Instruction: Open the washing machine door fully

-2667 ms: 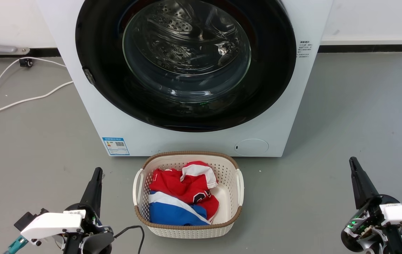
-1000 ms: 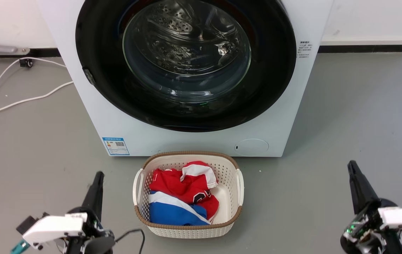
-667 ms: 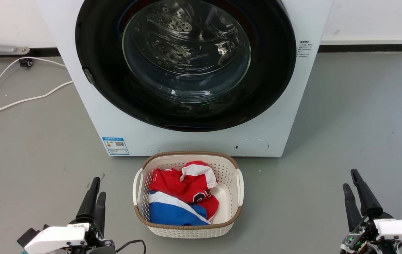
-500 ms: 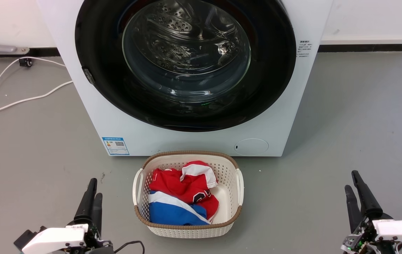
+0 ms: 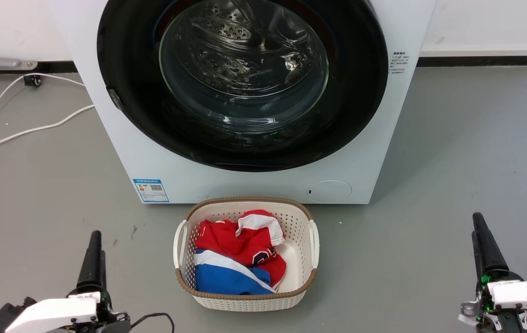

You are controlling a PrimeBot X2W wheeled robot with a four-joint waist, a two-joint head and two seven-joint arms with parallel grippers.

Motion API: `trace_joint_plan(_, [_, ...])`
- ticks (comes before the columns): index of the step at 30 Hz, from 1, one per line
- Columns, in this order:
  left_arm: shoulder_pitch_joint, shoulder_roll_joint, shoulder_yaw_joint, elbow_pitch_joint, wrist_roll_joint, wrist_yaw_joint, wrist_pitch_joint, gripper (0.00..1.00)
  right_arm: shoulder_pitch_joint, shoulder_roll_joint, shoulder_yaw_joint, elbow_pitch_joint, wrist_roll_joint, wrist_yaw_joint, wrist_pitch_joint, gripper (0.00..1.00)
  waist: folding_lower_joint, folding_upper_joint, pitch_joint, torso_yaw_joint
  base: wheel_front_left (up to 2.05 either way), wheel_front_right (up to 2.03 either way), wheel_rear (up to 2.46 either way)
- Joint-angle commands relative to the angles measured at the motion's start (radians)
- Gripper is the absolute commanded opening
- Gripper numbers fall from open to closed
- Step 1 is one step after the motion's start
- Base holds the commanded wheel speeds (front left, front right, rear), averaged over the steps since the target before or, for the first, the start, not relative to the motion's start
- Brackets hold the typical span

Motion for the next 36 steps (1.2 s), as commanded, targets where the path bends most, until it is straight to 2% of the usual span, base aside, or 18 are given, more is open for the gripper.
trace_joint_plan(1, [-0.011,0.002,0.018,-0.030,0.041,0.000,-0.013,1.00,-0.023,-0.002,0.003,-0.040,-0.068,0.000,-0.015,1.00,0.0000,-0.0001,0.001,-0.001,0.00,0.00,0.00])
trace_joint_plan(3, [-0.011,0.003,0.026,-0.034,0.059,0.000,-0.017,1.00,-0.023,-0.002,0.005,-0.051,-0.094,0.000,-0.019,1.00,0.0000,-0.0001,0.001,-0.001,0.00,0.00,0.00])
trace_joint_plan(9, [-0.017,0.003,0.057,-0.091,0.200,0.001,-0.040,1.00,-0.023,-0.002,0.026,-0.114,-0.270,0.000,-0.041,1.00,0.0000,-0.0001,0.005,-0.003,0.00,0.00,0.00])
trace_joint_plan(13, [-0.014,0.003,0.041,-0.150,0.301,0.020,-0.057,1.00,-0.022,-0.002,0.045,-0.161,-0.397,0.000,-0.059,1.00,0.0000,-0.0001,0.008,-0.004,0.00,0.00,0.00])
trace_joint_plan(15, [-0.012,0.003,0.036,-0.164,0.326,0.028,-0.061,1.00,-0.021,-0.002,0.046,-0.167,-0.420,0.000,-0.063,1.00,0.0000,-0.0001,0.008,-0.004,0.00,0.00,0.00])
trace_joint_plan(21, [0.004,0.003,-0.022,-0.253,0.482,0.081,-0.081,1.00,-0.022,-0.002,0.068,-0.203,-0.552,0.000,-0.083,1.00,0.0000,-0.0001,0.011,-0.005,0.00,0.00,0.00])
trace_joint_plan(36, [0.029,0.003,-0.198,-0.353,0.838,0.111,-0.126,1.00,-0.005,-0.002,0.107,-0.254,-0.804,0.000,-0.128,1.00,0.0000,-0.0001,0.014,-0.010,0.00,0.00,0.00])
